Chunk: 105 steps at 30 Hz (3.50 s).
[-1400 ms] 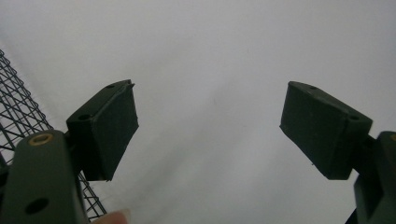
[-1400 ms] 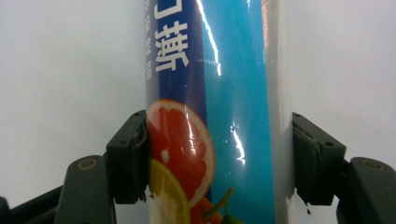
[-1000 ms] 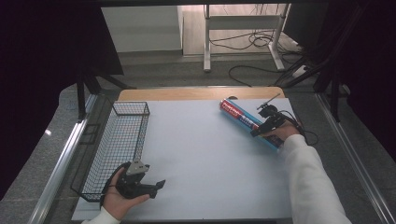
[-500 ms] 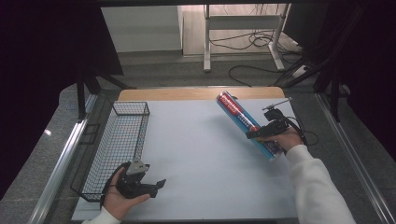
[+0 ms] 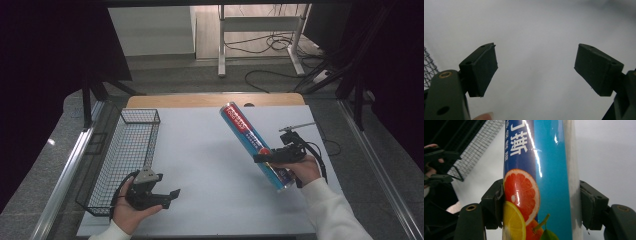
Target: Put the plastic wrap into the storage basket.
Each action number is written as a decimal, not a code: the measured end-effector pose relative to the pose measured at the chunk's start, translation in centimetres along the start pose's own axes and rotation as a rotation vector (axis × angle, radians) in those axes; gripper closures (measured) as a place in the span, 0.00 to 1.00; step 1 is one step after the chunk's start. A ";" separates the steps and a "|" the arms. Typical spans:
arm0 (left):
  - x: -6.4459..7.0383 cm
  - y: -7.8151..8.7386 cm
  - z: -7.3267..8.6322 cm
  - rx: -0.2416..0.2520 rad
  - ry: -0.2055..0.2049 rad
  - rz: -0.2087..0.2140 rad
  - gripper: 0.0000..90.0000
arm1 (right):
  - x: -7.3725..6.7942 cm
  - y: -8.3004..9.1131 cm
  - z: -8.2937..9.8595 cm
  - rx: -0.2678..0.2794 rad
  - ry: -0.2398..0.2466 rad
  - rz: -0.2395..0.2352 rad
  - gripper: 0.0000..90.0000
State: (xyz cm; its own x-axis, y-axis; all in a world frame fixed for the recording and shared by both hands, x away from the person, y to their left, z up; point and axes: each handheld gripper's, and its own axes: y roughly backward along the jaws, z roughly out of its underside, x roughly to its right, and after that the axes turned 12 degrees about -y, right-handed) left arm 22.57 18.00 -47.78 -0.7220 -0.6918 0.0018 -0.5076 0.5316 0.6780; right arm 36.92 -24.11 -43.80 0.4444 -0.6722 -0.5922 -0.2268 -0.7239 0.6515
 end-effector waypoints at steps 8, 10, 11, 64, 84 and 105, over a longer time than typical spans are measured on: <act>-0.5 0.1 -1.2 0.081 0.083 0.058 0.20 | -1.6 -0.6 2.4 0.021 -0.048 -0.042 0.36; -0.6 0.1 -1.3 0.089 0.090 0.061 0.20 | -1.7 -0.8 2.6 0.021 -0.060 -0.053 0.36; -0.7 0.0 -1.6 0.101 0.113 0.080 0.20 | -2.0 -1.1 3.0 0.018 -0.077 -0.079 0.36; -1.4 -7.8 -7.3 0.380 0.522 0.619 0.34 | -8.8 -8.0 6.8 0.020 0.027 -0.265 0.31; -3.3 -4.1 -7.0 0.431 0.517 0.614 0.35 | -6.9 -1.8 5.8 0.178 0.065 -0.203 0.10; -7.0 3.7 -7.0 0.333 0.449 0.436 0.35 | -2.2 0.5 6.8 0.180 0.016 -0.079 0.11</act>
State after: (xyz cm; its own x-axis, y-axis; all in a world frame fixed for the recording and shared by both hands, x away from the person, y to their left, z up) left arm 29.09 21.37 -40.13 -0.6651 -0.4788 0.5730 -0.3852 0.8774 0.2860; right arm 29.89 -24.08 -45.39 0.4806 -0.6110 -0.6291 -0.3416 -0.7911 0.5074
